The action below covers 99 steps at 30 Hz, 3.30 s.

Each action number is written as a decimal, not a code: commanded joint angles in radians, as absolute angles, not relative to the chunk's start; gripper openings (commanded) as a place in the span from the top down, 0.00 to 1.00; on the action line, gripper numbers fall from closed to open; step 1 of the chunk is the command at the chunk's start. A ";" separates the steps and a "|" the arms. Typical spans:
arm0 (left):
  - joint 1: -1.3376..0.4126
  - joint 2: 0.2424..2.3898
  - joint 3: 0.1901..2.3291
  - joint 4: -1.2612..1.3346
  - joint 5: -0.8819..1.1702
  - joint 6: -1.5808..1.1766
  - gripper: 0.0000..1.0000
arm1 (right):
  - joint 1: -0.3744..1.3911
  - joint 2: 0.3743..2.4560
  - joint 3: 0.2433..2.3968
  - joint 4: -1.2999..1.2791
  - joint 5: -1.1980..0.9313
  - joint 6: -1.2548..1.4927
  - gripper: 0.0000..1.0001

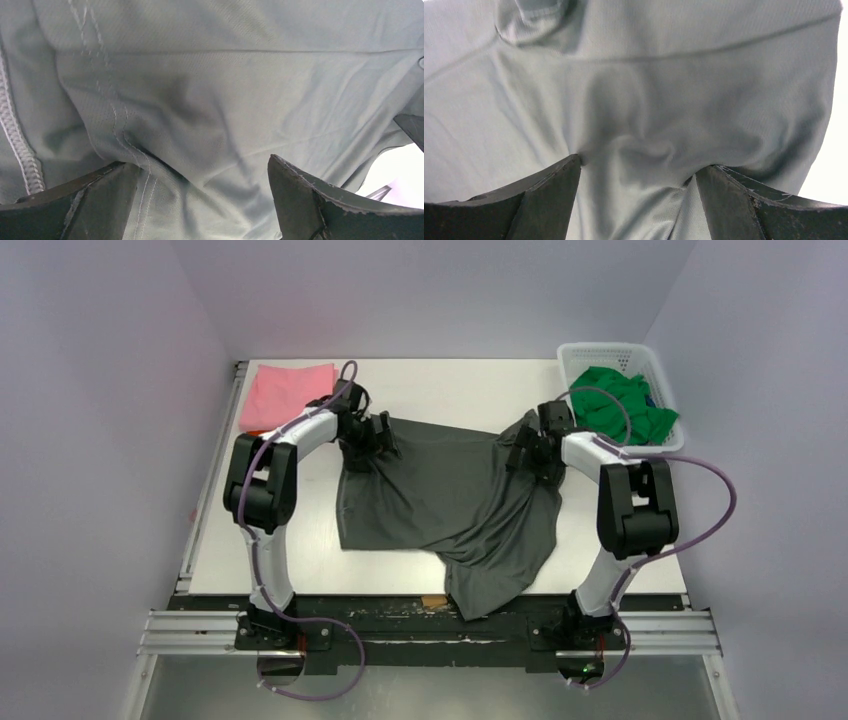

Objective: Fold and stack the t-shirts
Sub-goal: Flatten out the tshirt

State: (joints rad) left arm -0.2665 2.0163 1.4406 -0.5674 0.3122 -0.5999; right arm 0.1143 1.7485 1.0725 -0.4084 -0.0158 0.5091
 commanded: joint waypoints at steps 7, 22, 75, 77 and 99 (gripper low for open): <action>-0.197 2.280 1.871 -0.721 0.327 -0.603 0.04 | 0.068 2.158 1.581 -0.477 0.097 0.511 0.17; -0.276 1.681 1.252 -0.574 0.214 -0.582 0.04 | 0.166 1.664 1.233 -0.476 0.132 0.464 0.17; -0.269 1.520 1.165 -0.538 0.128 -0.610 1.00 | 0.596 1.408 0.713 -0.712 0.362 0.660 0.62; -0.260 1.591 1.212 -0.553 0.143 -0.601 1.00 | 0.569 1.410 0.720 -0.717 0.368 0.653 0.62; -0.198 1.953 1.452 -0.560 0.254 -0.552 0.87 | 0.496 1.488 0.793 -0.684 0.316 0.540 0.62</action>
State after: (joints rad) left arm -0.2050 1.8812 1.3605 -0.5648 0.2211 -0.5816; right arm 0.5030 1.4532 0.7788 -0.6914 0.2924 0.5579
